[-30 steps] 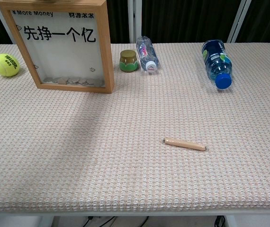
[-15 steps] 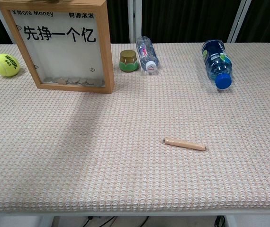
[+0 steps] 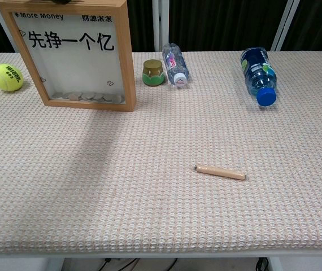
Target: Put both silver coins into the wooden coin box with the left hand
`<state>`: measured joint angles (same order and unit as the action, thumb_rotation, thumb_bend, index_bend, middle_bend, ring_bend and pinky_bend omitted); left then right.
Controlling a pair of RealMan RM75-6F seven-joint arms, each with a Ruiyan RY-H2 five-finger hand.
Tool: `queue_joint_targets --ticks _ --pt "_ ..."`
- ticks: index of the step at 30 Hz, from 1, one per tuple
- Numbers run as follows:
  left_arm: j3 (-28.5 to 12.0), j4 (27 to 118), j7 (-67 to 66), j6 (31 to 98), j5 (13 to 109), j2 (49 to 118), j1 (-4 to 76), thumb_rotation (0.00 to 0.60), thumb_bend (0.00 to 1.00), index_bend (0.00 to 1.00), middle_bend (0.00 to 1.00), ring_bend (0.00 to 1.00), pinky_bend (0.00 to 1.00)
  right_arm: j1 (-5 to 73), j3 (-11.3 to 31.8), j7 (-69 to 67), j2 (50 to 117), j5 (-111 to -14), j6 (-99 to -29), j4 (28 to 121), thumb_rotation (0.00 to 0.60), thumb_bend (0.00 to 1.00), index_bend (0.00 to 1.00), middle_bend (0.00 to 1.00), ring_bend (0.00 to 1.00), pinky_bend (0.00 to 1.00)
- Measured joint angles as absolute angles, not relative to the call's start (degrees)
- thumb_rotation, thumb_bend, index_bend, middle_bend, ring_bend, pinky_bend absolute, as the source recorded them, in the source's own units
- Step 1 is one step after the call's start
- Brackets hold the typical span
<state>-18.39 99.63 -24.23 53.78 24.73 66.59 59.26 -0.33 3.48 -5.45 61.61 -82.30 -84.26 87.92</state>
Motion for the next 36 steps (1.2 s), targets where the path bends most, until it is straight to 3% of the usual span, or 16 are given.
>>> queue_joint_targets --ticks 6,11,19,25,32,35,36 --pt "-17.99 99.97 -23.01 53.06 25.99 66.11 58.97 0.6 0.51 0.3 0.28 0.1 0.14 -0.25 3.5 -5.25 61.51 -82.27 -84.14 88.08 0.6 0.29 0.0 0.0 0.0 0.0" --pt "-17.93 100.43 -22.11 53.4 26.69 65.81 58.75 0.6 0.51 0.17 0.28 0.1 0.14 -0.2 3.51 -4.9 61.4 -82.42 -84.25 88.42 0.6 0.29 0.0 0.0 0.0 0.0" --pt "-18.95 103.54 -20.1 56.52 31.34 64.67 57.48 0.6 0.51 0.17 0.28 0.1 0.14 -0.3 3.54 -4.6 61.01 -82.75 -84.83 89.12 0.6 0.29 0.0 0.0 0.0 0.0" --pt "-17.07 109.18 -19.66 64.29 45.84 62.54 52.85 0.6 0.43 0.27 0.28 0.1 0.14 -0.55 3.5 -5.42 60.94 -82.71 -85.04 88.69 0.6 0.29 0.0 0.0 0.0 0.0" --pt "-8.3 111.19 -19.89 79.32 72.24 60.52 40.89 0.6 0.24 0.34 0.28 0.1 0.13 -0.74 3.35 -5.66 62.17 -83.24 -85.73 86.97 0.6 0.28 0.0 0.0 0.0 0.0" --pt "-2.81 107.55 -20.17 86.89 83.3 60.89 33.71 0.6 0.09 0.25 0.24 0.07 0.11 -0.86 3.45 -5.08 63.49 -84.08 -87.17 85.72 0.6 0.24 0.0 0.0 0.0 0.0" --pt "-0.46 105.31 -20.28 89.71 86.58 61.24 30.56 0.6 0.04 0.17 0.19 0.04 0.1 -0.91 3.53 -4.79 64.01 -84.39 -87.8 85.19 0.6 0.23 0.0 0.0 0.0 0.0"
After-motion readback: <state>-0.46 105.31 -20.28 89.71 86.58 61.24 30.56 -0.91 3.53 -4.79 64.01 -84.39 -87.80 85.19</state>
